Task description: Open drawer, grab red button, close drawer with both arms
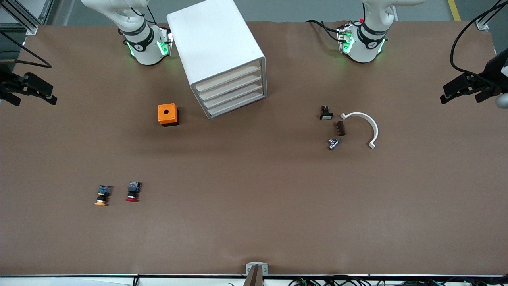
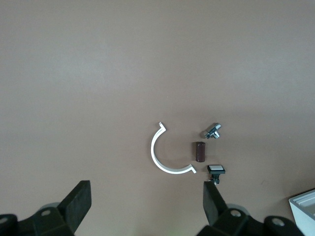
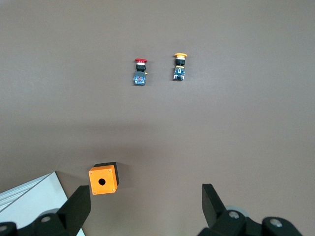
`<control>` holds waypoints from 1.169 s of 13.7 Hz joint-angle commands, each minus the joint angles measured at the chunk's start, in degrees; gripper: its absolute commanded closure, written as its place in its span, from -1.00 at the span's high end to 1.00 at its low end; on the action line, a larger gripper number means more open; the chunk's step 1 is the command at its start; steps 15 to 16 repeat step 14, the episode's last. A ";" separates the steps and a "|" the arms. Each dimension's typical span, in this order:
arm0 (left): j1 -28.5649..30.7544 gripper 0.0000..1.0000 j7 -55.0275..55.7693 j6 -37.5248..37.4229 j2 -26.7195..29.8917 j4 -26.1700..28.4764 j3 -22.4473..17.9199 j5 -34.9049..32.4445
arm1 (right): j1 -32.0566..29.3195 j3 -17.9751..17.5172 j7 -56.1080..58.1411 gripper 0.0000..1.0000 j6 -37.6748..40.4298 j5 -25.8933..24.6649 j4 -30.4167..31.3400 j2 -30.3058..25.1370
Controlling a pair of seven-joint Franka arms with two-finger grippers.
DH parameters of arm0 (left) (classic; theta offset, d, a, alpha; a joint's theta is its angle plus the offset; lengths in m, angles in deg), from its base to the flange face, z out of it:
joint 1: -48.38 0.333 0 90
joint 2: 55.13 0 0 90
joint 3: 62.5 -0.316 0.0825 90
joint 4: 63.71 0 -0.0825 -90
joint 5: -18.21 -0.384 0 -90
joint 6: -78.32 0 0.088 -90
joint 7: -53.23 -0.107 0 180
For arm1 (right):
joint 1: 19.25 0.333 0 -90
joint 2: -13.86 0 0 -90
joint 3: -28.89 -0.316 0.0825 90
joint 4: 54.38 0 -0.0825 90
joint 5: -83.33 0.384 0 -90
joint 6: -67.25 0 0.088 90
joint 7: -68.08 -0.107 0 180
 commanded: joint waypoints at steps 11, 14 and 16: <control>-0.03 0.99 4.18 -0.68 -0.58 -2.99 1.44 -1.17 | -0.08 0.21 -0.71 1.00 1.06 1.15 1.98 -2.86; 0.14 0.99 4.18 -0.68 -0.58 -2.99 1.44 -0.91 | 0.01 0.21 -0.71 1.00 0.97 1.24 1.98 -2.87; 0.14 0.99 4.18 -0.68 -0.58 -2.99 1.44 -0.91 | 0.01 0.21 -0.71 1.00 0.97 1.24 1.98 -2.87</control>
